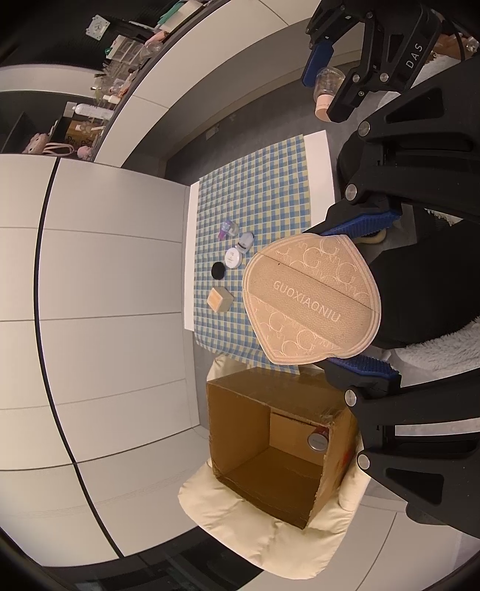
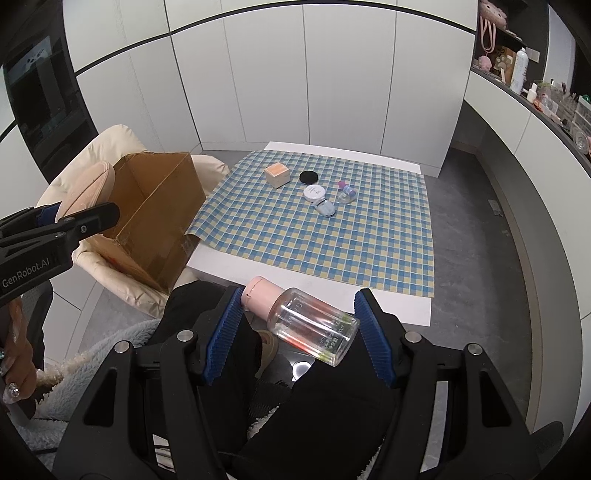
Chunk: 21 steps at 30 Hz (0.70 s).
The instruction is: Organize objects
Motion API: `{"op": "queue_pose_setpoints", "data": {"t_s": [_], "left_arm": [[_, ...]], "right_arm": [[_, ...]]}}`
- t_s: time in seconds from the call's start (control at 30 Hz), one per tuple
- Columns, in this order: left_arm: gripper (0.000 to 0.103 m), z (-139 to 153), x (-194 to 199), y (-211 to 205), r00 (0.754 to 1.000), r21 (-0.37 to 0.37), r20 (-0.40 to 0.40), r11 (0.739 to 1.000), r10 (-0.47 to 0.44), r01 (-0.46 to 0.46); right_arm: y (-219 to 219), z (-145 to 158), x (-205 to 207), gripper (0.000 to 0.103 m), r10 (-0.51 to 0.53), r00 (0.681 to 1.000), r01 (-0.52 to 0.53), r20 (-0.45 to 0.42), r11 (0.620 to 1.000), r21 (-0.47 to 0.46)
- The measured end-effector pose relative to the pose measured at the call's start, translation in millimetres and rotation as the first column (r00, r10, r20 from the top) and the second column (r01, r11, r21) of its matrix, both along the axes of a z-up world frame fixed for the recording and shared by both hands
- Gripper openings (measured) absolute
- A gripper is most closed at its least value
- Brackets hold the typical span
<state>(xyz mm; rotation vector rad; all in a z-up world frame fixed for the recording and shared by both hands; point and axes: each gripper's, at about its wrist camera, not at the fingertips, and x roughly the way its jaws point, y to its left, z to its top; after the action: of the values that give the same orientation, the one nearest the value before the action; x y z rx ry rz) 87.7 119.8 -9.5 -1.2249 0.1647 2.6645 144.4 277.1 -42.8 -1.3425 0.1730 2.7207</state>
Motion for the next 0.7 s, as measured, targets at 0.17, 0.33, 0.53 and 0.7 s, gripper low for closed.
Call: {"op": "queue_pose_setpoints", "data": {"t_s": [0.17,0.33,0.53,0.7], "left_arm": [[0.055,-2,1,-10,1.0,-0.004,0.005,1.0,0.027,-0.027],[0.055,-2,0,-31,0.997,-0.004,0.007,0.997,0.079,-0.079],[0.055,-3,2,-62,0.988,0.002,0.008,0.988,0.154,-0.154],[0.055,-6,7,-88,0.977,0.003,0.015,0.977,0.214,-0.214]], "right_arm": [[-8,-1,-6,0.066,0.033,0.999,-0.033,-0.001,0.999,-0.002],[-24,-2,-16,0.066,0.085,0.996,-0.085,-0.001,0.996,-0.004],[-54,-3,-32,0.066,0.17,0.985,-0.17,0.004,0.985,-0.006],[-80,-4,-44,0.066,0.239,0.971,-0.239,0.007,0.971,-0.004]]}}
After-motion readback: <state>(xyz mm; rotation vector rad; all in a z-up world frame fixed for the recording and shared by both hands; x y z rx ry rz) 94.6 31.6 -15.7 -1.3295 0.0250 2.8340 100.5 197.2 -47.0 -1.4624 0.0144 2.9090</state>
